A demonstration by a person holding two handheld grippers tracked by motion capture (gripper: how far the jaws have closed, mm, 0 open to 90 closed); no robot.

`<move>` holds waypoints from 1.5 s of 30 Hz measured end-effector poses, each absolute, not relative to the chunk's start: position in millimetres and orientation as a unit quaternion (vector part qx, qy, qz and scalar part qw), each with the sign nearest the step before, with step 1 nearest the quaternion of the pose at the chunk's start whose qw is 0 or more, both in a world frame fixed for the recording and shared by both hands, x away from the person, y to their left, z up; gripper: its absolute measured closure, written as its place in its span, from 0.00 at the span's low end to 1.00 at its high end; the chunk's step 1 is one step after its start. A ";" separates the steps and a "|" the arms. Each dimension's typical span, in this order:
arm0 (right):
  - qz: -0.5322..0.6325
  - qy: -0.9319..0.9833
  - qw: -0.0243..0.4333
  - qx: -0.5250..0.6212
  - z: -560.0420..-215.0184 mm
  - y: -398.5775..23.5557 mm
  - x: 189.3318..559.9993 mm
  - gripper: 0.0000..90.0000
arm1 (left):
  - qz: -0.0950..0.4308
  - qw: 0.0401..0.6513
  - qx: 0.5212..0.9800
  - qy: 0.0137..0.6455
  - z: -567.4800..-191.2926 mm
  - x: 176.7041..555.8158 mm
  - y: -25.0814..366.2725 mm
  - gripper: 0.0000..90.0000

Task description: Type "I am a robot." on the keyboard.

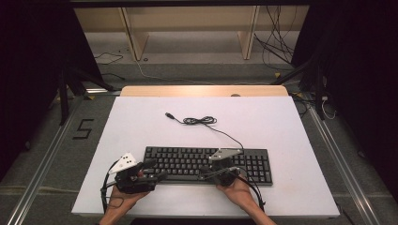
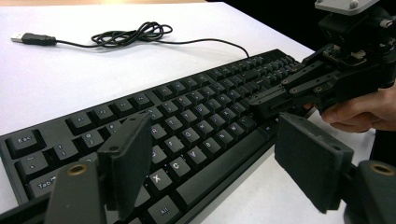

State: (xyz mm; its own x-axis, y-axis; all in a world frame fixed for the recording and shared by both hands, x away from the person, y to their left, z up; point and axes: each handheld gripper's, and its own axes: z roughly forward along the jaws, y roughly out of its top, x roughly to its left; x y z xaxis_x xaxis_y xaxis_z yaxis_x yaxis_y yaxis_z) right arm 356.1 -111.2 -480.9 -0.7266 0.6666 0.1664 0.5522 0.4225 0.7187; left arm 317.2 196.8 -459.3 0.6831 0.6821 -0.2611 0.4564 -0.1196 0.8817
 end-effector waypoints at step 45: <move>0.494 0.785 0.074 0.366 -447.4 -159.0 342.9 0.50 | 0.102 0.540 0.741 0.385 -458.5 317.9 199.2 0.30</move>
State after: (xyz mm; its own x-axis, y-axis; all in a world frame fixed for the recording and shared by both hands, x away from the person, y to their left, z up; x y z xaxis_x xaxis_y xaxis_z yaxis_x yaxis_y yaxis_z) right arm 342.9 -159.0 -447.4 -0.7203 0.6486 0.2458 0.5017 0.2425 0.8304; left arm 317.9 199.2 -458.5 0.6830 0.6811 -0.2639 0.4600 -0.1204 0.8797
